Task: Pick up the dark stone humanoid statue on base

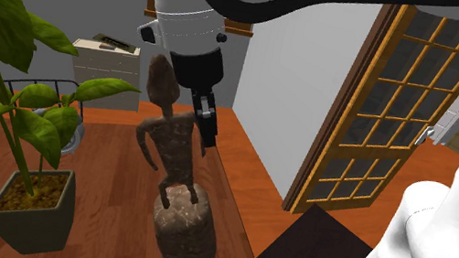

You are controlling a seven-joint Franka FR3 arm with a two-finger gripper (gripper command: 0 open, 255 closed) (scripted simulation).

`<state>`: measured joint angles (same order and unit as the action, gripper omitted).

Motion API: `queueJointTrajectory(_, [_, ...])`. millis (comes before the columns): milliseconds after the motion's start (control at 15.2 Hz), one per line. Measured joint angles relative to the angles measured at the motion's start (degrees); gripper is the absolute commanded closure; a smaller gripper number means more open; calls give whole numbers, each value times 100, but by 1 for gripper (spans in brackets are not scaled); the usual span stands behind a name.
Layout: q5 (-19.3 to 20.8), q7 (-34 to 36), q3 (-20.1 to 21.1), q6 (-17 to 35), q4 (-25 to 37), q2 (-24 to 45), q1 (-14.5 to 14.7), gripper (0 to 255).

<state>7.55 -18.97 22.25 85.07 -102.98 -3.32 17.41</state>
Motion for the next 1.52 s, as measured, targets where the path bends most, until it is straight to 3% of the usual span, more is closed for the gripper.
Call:
queueJointTrajectory(594, [-12, -5, 3, -25, 20, -2, 2, 255])
queueJointTrajectory(1518, [73, -85, 39, -1111, 1262, 183, 25, 255])
